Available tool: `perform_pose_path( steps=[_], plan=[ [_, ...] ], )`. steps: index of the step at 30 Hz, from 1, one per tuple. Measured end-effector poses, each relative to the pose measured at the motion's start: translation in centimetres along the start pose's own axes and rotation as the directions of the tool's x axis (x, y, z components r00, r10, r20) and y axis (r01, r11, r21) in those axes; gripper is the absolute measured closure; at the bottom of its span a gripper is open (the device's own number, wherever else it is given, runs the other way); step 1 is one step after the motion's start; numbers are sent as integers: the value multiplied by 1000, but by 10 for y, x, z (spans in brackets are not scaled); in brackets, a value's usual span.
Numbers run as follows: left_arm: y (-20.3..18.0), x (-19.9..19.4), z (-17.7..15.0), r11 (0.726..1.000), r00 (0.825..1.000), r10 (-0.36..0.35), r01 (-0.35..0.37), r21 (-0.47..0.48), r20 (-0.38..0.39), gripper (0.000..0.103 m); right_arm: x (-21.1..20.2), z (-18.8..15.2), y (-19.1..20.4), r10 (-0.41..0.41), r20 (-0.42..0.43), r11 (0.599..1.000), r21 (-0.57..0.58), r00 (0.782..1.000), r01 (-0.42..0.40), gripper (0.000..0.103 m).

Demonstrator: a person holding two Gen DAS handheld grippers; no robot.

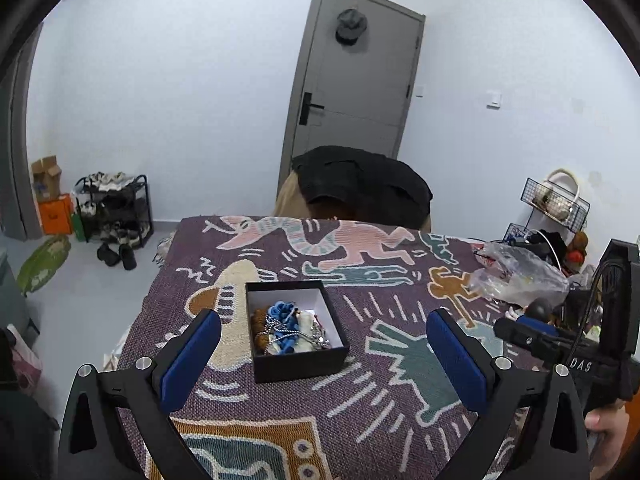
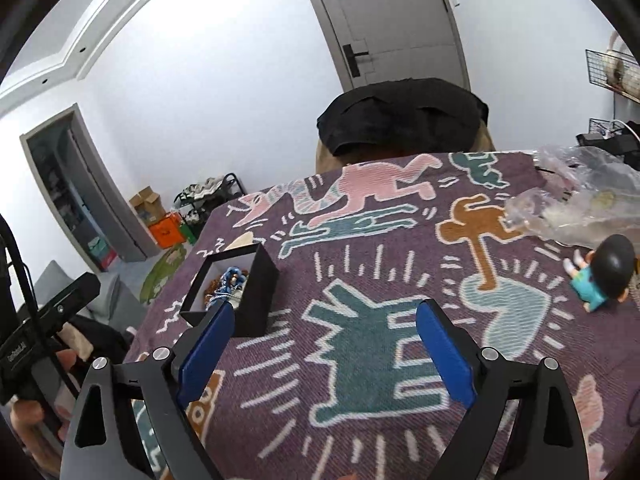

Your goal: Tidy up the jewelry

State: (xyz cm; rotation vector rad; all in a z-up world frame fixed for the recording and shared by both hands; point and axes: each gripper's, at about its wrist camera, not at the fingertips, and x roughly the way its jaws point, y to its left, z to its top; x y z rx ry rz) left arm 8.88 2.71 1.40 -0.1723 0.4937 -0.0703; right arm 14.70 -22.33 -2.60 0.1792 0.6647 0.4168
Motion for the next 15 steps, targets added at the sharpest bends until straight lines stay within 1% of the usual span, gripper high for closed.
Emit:
perform_pose_path(
  steps=[3, 8, 12, 15],
  plan=[
    [-3, -7, -4, 1000, 1000, -3, 3, 9, 11, 0, -10, -3, -8, 2, 14, 1000, 6, 1000, -2, 10],
    [-4, -17, -14, 1000, 1000, -6, 6, 10, 14, 1, -22, -13, -13, -10, 20, 1000, -16, 1000, 10, 11],
    [-4, -25, -26, 1000, 1000, 10, -11, 18, 20, 1, -29, -24, -15, -11, 15, 1000, -27, 1000, 11, 11],
    [-2, -30, -33, 999, 999, 32, -32, 27, 23, 1, -35, -36, -14, -47, 16, 997, -59, 999, 48, 11]
  ],
)
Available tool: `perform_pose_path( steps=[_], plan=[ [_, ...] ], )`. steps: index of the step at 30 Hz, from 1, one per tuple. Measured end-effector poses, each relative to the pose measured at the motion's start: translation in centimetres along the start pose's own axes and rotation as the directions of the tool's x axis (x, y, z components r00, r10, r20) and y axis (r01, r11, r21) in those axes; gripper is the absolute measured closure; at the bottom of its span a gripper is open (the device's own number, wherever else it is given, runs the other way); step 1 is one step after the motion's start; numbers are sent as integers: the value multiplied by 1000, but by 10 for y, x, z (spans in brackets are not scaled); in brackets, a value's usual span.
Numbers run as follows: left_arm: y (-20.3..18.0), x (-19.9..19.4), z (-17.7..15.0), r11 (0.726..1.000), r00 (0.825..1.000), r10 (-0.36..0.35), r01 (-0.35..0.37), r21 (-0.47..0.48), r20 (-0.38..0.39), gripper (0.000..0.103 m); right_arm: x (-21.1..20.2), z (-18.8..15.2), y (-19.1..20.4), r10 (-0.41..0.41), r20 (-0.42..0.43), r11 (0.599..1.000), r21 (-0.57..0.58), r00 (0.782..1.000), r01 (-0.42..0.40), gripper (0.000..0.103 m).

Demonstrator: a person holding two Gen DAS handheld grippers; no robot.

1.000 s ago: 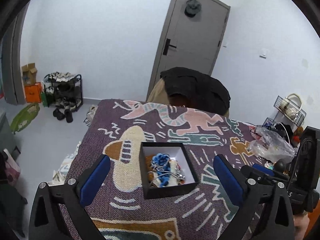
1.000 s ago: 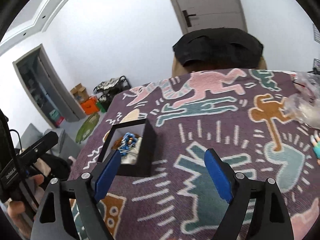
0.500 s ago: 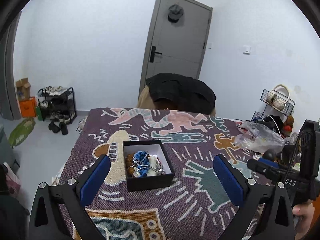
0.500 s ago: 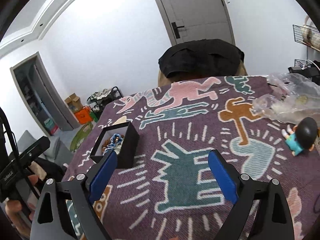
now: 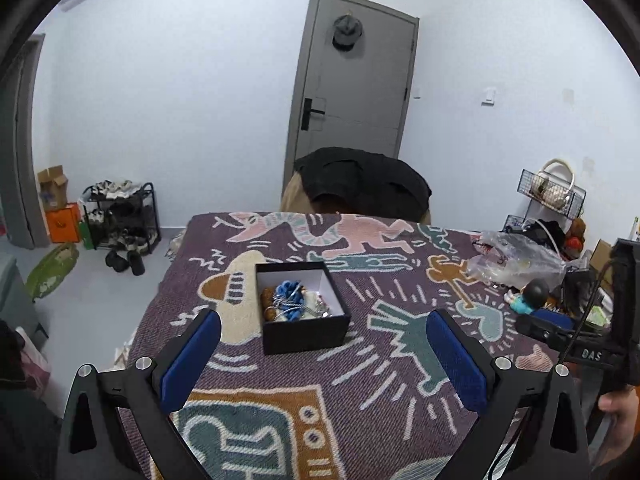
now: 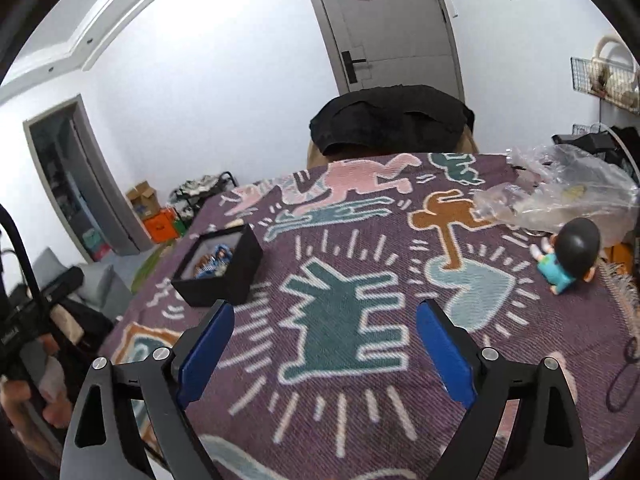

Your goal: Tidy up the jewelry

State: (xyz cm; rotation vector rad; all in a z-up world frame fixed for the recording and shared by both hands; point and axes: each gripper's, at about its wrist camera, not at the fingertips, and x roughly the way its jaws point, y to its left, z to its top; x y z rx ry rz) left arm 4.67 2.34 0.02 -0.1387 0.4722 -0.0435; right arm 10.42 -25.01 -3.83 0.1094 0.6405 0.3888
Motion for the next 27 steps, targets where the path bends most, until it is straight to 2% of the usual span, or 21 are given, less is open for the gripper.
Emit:
perform_pose_path(
  steps=[7, 8, 10, 16, 27],
  plan=[
    [-3, -3, -10, 998, 1000, 17, -17, 55, 7, 0, -8, -20, 5, -63, -35, 997, -36, 997, 62, 10],
    [-3, -3, -11, 998, 1000, 19, -19, 59, 8, 0, -9, -20, 6, -68, -31, 997, -37, 997, 67, 7],
    [-4, -4, -12, 998, 1000, 17, -18, 66, 11, 0, -11, -19, 8, -60, -7, 998, -36, 998, 60, 0],
    [-3, -4, -13, 998, 1000, 4, -5, 57, 12, 0, -9, -23, 14, -52, -6, 998, -47, 999, 52, 0],
    [-7, 2, -18, 997, 999, 31, -30, 78, -9, 0, -10, -22, 13, -51, 5, 998, -37, 999, 51, 0]
  ],
)
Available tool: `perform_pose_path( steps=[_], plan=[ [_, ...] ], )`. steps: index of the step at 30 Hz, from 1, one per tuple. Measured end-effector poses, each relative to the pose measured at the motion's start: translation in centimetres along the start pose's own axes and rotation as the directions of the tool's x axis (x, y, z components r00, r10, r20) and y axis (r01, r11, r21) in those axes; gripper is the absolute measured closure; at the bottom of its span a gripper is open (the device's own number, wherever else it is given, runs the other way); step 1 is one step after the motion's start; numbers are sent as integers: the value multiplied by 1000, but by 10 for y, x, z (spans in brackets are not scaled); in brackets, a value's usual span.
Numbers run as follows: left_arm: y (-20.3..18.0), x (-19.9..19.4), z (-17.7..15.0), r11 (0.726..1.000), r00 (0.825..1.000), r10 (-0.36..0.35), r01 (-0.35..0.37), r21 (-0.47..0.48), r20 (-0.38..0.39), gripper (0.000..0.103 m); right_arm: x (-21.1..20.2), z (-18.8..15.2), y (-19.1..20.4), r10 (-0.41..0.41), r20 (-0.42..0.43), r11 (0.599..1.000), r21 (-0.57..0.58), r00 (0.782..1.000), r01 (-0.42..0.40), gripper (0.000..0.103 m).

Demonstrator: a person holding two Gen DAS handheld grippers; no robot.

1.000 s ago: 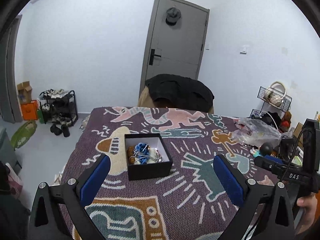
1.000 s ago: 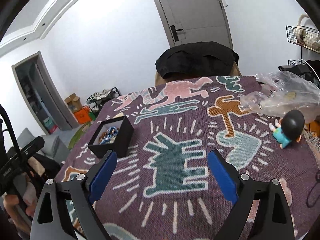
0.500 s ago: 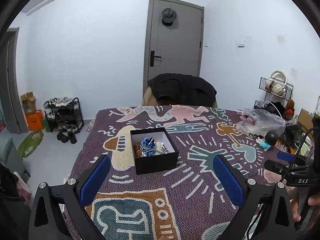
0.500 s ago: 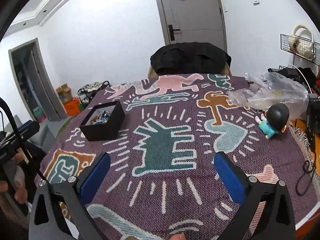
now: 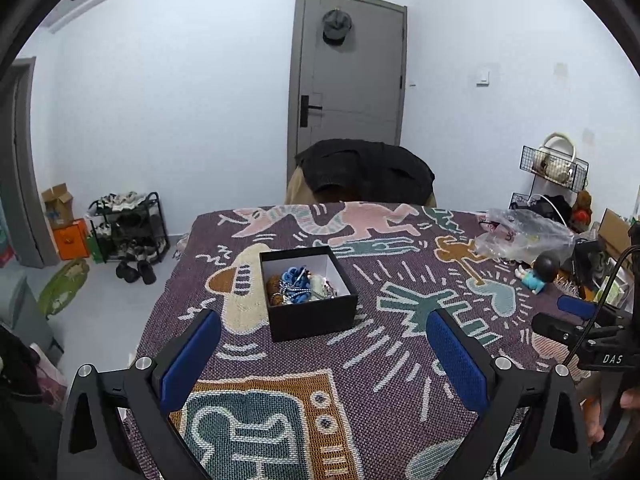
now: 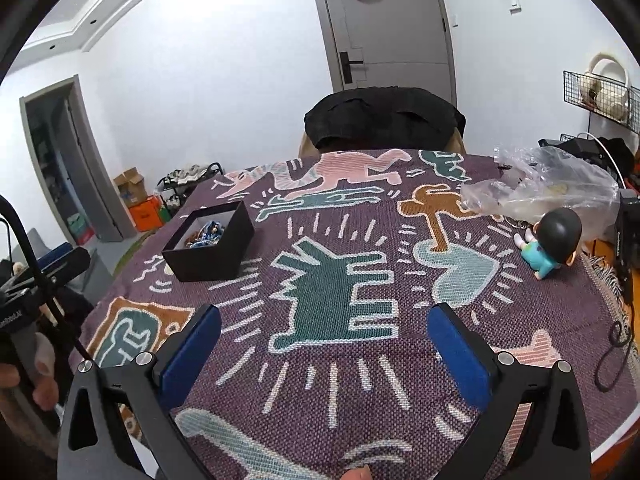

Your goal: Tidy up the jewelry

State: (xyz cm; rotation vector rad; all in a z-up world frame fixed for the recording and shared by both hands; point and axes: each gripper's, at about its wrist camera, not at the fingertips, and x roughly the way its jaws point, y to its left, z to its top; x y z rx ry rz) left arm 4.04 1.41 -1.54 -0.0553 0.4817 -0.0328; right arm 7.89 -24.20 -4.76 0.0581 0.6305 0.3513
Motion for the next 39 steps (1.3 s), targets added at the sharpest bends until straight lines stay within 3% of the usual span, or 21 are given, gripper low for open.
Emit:
perform_pose_path(
  steps=[39],
  plan=[
    [-5, -1, -2, 1000, 1000, -10, 10, 22, -10, 0, -3, 2, -4, 4, 15, 1000, 14, 1000, -5, 0]
  ],
)
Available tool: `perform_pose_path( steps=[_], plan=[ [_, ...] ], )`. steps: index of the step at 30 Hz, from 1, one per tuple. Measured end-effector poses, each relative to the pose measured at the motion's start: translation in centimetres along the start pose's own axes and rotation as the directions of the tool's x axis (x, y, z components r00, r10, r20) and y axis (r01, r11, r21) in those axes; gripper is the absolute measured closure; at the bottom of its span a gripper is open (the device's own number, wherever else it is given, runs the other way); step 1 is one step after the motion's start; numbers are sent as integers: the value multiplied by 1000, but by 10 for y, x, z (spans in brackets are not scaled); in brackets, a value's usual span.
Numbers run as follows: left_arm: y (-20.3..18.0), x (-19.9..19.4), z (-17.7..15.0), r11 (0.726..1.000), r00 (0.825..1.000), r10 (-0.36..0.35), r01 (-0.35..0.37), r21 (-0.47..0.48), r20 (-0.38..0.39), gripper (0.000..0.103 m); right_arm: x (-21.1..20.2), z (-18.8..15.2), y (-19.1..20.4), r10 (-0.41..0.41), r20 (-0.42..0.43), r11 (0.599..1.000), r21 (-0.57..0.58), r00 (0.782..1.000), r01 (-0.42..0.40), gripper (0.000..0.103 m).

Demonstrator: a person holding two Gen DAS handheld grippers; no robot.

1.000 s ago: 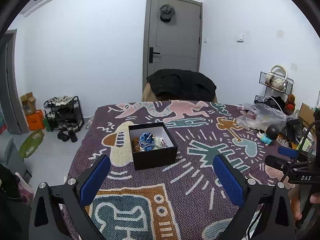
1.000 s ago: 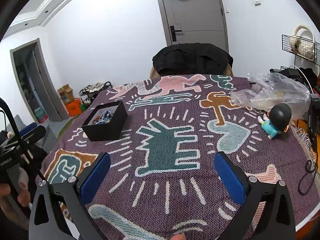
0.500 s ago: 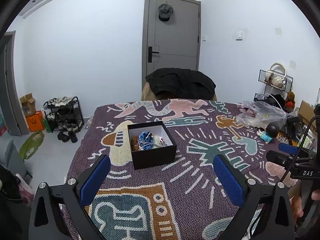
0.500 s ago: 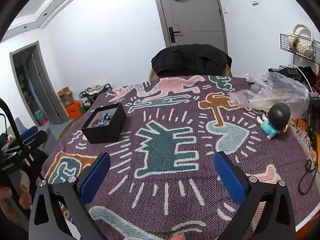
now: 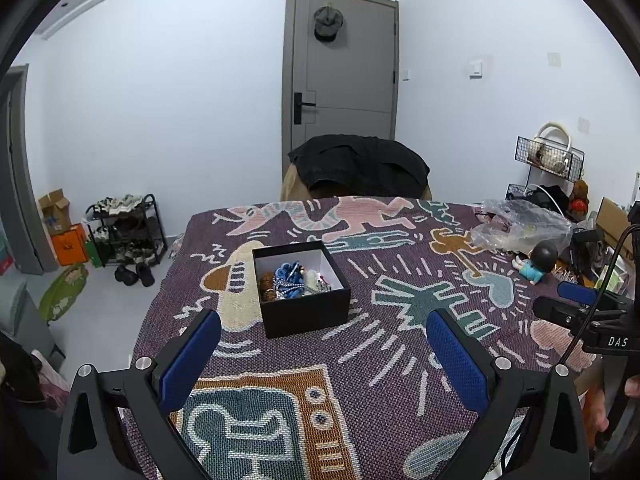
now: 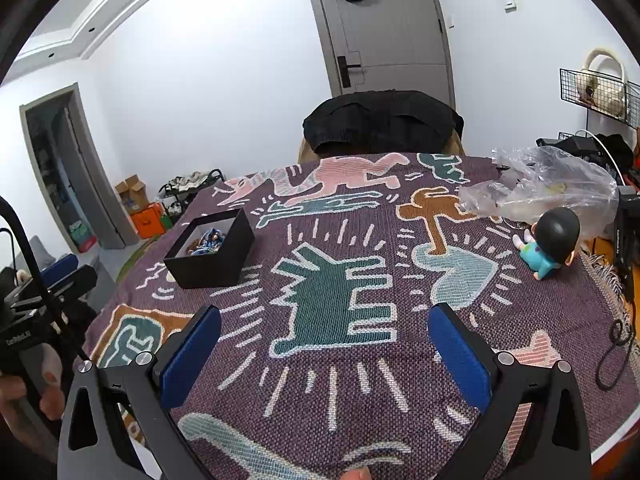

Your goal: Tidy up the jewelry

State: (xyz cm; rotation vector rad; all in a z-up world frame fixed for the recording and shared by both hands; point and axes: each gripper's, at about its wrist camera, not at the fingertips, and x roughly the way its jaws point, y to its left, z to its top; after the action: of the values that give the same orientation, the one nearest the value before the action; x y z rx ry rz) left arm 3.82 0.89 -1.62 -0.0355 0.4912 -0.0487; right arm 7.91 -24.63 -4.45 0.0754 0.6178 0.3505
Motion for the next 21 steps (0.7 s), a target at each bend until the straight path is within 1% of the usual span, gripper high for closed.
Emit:
perform_pose_path(
  steps=[21],
  plan=[
    [-3, 3, -3, 1000, 1000, -4, 4, 15, -14, 0, -1, 2, -2, -2, 0, 1000, 4, 1000, 2, 0]
  ],
)
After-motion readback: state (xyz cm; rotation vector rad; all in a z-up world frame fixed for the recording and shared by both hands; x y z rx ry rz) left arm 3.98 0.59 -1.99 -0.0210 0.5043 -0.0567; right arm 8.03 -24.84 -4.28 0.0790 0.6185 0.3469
